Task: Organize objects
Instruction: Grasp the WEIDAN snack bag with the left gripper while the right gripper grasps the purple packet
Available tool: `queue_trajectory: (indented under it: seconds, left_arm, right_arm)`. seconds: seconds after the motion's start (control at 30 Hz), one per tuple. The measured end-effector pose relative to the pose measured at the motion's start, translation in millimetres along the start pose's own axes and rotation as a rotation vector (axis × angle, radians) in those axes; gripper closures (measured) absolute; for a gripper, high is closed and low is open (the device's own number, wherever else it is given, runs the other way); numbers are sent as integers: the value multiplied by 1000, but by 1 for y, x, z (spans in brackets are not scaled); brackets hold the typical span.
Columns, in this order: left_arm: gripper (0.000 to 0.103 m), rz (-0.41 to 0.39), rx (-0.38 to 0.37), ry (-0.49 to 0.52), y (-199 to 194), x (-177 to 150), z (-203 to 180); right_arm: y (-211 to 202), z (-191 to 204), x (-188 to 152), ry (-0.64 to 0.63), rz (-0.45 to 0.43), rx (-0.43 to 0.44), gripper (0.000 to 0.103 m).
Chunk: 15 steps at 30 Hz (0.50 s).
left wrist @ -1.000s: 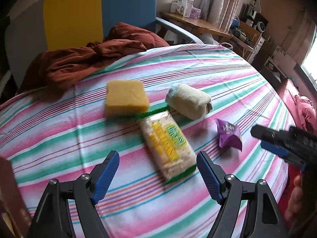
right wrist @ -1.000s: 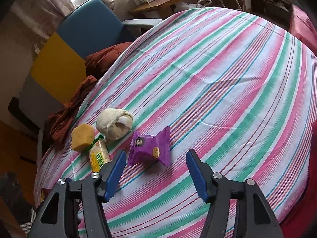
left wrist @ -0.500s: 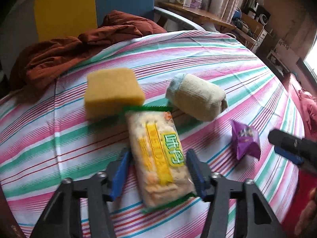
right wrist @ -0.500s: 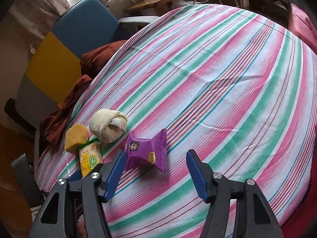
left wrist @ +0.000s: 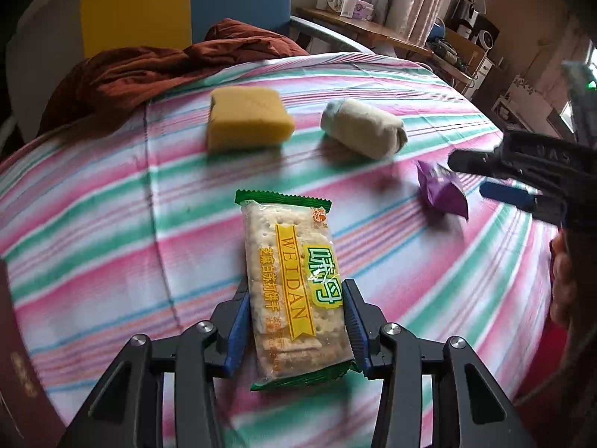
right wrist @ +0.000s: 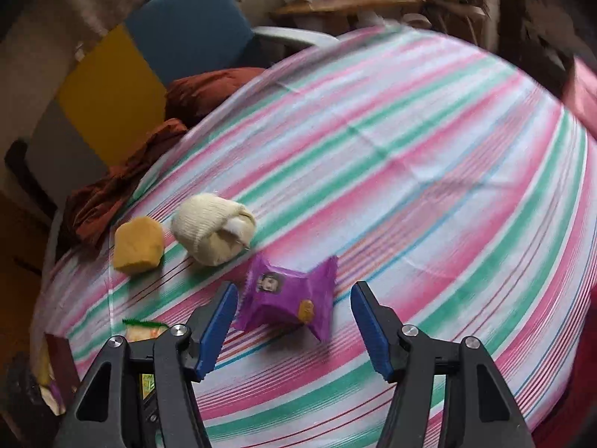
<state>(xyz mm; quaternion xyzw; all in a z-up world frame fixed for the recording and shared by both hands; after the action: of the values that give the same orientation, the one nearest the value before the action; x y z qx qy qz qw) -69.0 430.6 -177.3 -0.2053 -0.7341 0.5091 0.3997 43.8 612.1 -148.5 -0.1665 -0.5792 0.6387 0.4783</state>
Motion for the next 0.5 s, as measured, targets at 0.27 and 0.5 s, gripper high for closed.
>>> queue_trajectory:
  seconds: [0.27, 0.5]
  left_arm:
    - [57, 8, -12, -1, -15, -26, 11]
    - [56, 14, -33, -17, -15, -27, 13]
  right_arm:
    - [6, 40, -19, -439, 73, -149, 38]
    - [28, 41, -18, -700, 153, -206, 38]
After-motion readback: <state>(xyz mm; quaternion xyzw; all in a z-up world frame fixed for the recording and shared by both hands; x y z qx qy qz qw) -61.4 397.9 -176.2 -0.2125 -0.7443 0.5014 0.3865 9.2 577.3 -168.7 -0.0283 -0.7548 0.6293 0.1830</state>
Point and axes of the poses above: each gripper's, at about its wrist camera, not at the fingertips, and y roughly the way its jaws point, z to its left, x to its top, the point moved 7 cm from there along y, roughly the way its jaws point, and after that the axes turned 8 degrees about z, right-handed, at the moved point
